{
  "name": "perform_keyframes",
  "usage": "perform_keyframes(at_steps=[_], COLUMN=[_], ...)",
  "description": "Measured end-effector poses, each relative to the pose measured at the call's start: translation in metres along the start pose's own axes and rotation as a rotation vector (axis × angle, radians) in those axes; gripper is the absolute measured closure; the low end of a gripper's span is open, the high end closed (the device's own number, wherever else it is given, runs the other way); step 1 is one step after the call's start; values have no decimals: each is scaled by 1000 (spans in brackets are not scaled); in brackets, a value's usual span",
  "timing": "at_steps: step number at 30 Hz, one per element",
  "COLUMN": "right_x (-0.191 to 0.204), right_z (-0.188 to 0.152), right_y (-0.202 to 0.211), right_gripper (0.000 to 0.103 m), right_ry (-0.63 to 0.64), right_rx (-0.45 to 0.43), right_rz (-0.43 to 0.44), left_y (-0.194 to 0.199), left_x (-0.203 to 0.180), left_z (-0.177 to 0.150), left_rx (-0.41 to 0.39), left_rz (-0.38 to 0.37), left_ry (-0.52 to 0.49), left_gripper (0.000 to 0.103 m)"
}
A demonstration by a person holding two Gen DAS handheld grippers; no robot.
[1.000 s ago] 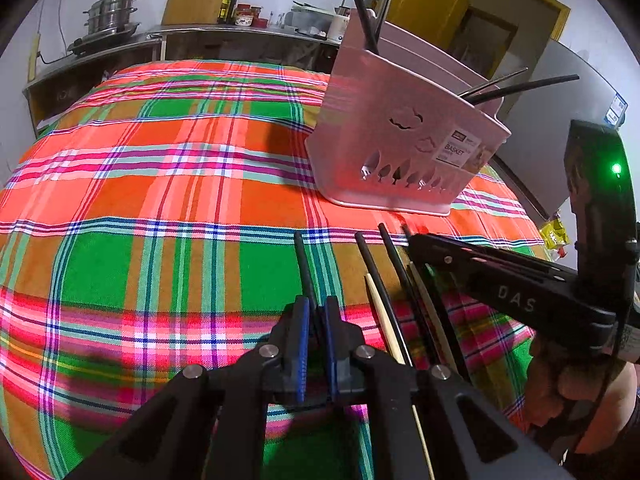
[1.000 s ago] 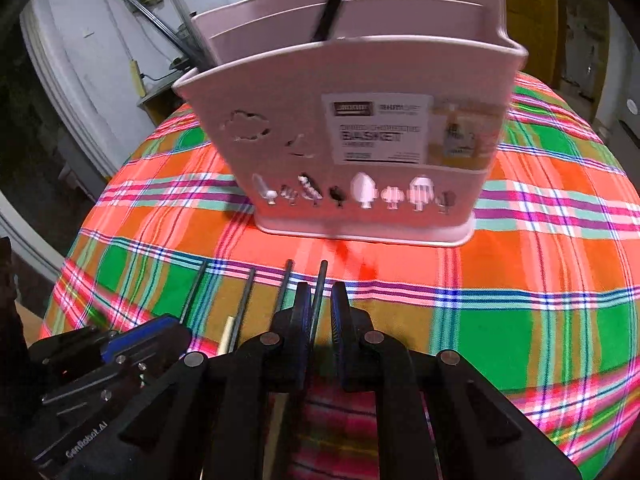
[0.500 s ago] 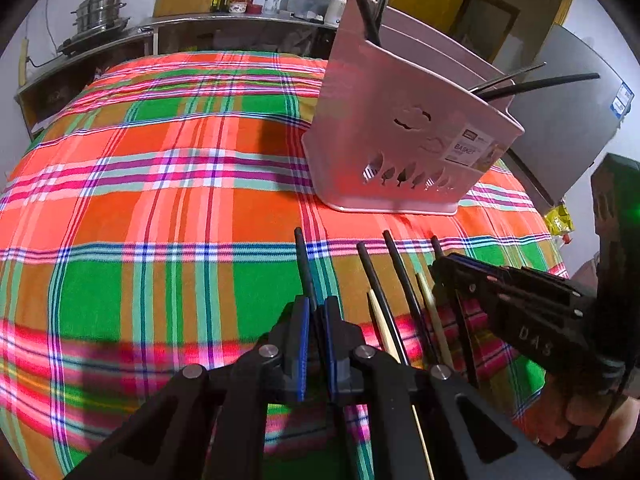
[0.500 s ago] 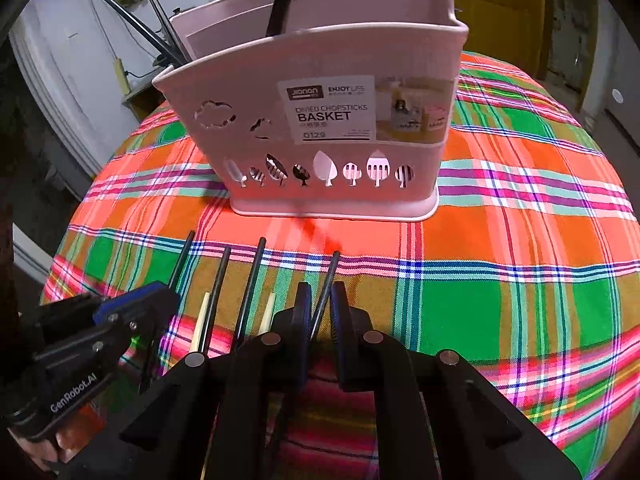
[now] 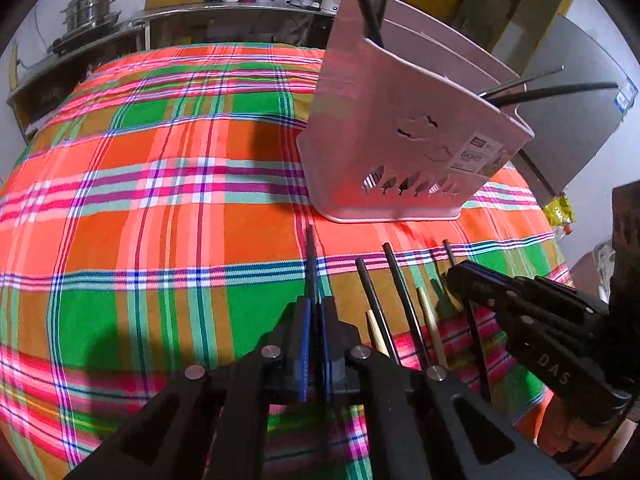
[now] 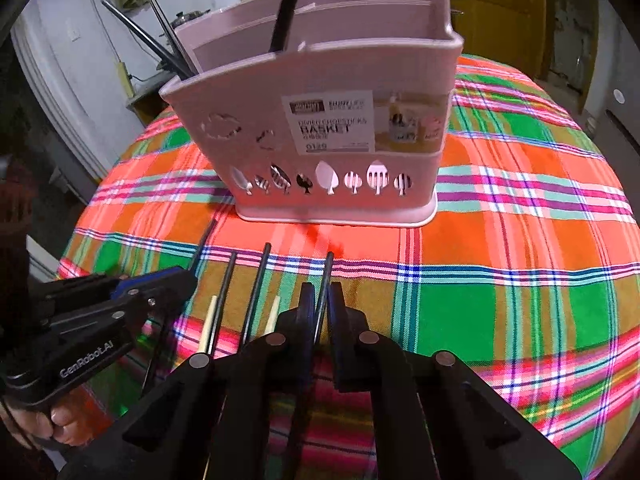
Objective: Organize utensils
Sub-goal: 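Close the left gripper on a black chopstick while the right gripper grasps one, then lift both held chopsticks and carry them over the pink basket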
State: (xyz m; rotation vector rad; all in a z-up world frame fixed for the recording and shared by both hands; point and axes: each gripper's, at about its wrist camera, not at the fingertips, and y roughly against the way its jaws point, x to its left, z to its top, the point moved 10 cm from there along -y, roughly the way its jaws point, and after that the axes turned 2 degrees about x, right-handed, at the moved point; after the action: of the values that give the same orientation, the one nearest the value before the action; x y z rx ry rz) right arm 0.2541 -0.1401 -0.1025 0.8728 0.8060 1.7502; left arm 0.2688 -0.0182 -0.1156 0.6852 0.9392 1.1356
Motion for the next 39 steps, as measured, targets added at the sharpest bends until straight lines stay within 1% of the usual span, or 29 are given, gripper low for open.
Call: perform_keyframes(at_steps=[3, 7, 15, 20, 25, 29, 32, 39], right_x=[0, -1, 2, 7, 12, 16, 18, 18], right_z=[5, 13, 34, 49, 60, 67, 69, 65], right_y=[13, 36, 84, 117, 149, 170, 180, 185], right_gripper=[97, 97, 97, 98, 98, 98, 98, 98], right_ry=[4, 6, 8, 25, 43, 60, 66, 66], right_rx=[-25, -68, -163, -238, -308, -360, -382, -385], right_rz=[8, 18, 28, 17, 12, 10, 7, 5], left_y=[9, 31, 90, 123, 148, 162, 168, 173], left_x=[-2, -8, -27, -40, -50, -55, -57, -59], left_z=[-1, 3, 25, 39, 46, 53, 53, 49], left_rx=[-14, -46, -150, -210, -252, -278, -288, -285], left_rz=[-11, -27, -63, -69, -67, -64, -62, -57], left_ry=[4, -8, -40, -71, -101, -118, -122, -128], left_gripper=[99, 99, 99, 99, 99, 99, 99, 99])
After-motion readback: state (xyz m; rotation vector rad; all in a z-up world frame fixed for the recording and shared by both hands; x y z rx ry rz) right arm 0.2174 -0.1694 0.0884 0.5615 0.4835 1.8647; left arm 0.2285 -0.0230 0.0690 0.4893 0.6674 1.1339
